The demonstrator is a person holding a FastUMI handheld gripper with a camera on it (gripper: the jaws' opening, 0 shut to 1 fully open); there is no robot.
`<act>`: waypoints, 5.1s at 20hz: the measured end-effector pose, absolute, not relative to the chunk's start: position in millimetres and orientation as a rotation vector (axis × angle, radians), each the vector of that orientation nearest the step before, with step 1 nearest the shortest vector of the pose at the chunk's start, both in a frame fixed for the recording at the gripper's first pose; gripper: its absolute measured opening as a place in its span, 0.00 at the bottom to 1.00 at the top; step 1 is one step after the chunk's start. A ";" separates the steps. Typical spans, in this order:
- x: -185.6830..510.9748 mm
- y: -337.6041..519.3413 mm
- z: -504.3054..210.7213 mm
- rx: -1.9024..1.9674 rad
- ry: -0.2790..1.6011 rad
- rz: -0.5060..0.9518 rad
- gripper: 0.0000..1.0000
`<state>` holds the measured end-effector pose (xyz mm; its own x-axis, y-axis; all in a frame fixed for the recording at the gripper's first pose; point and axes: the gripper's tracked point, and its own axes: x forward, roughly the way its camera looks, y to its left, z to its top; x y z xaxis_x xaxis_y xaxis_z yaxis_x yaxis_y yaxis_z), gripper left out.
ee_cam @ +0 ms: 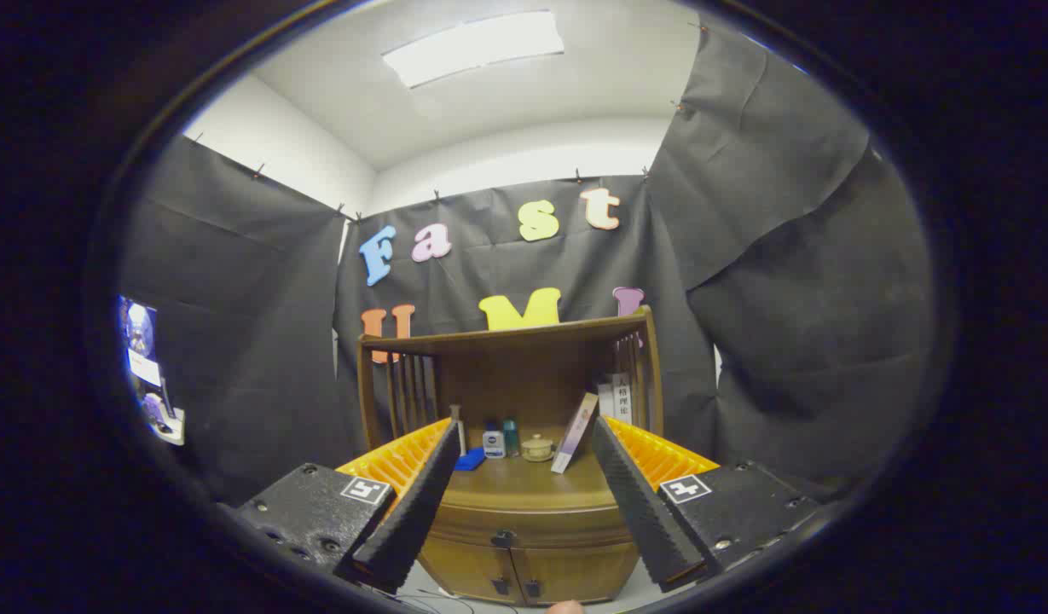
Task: Pull open the drawer, take out the items inside it, and place them on the countertop above the cabinet.
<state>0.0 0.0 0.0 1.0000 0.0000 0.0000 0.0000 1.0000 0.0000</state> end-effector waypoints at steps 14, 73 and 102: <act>11.5 24.8 -19.6 0.009 0.010 0.042 1.00; 102.1 28.7 -379.8 -0.087 0.561 -0.073 0.35; 11.9 67.2 -280.7 0.013 0.671 0.166 0.75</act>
